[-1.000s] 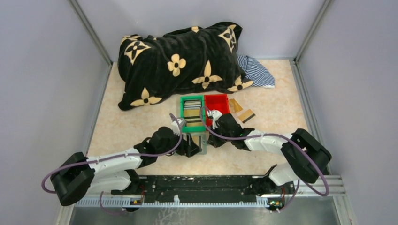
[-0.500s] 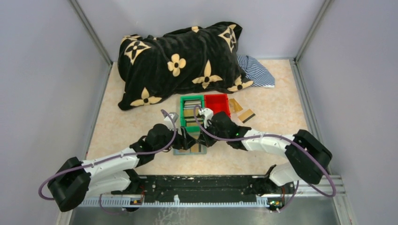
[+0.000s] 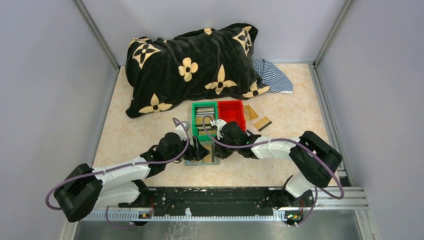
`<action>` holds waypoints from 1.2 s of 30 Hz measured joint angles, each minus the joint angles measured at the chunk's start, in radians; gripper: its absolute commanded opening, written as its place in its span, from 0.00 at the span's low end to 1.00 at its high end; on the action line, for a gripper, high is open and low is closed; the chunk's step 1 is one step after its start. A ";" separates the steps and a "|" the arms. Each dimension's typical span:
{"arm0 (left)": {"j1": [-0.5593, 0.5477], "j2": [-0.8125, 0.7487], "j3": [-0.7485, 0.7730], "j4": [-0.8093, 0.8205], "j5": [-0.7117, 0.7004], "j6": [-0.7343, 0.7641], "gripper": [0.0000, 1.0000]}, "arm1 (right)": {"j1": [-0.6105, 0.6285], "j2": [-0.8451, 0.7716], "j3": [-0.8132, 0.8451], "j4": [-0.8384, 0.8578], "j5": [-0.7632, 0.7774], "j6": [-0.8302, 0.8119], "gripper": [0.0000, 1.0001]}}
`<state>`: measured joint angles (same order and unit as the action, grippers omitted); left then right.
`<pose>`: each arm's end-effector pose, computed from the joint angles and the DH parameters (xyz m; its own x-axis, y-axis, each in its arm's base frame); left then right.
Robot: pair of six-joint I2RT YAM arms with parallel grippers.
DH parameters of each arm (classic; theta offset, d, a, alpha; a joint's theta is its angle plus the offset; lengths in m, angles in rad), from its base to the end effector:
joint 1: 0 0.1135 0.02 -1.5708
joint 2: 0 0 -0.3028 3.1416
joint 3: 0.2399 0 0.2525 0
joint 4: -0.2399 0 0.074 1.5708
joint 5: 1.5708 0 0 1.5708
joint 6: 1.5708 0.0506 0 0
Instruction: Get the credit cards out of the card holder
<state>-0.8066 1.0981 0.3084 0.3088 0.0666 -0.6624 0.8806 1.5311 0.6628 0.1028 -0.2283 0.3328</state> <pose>0.1414 -0.1523 0.1936 -0.7205 -0.1351 -0.6802 0.4034 0.7162 -0.5695 0.1829 0.2395 0.1822 -0.6963 -0.3435 -0.6302 -0.6640 0.6418 0.3838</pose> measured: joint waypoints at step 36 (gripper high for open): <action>0.010 0.144 -0.022 0.135 0.084 -0.049 0.80 | -0.058 -0.039 -0.052 -0.024 0.008 0.003 0.00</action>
<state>-0.7963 1.2419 0.2863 0.4435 0.1509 -0.7113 0.8223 1.4921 0.6109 0.0784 -0.2203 0.3355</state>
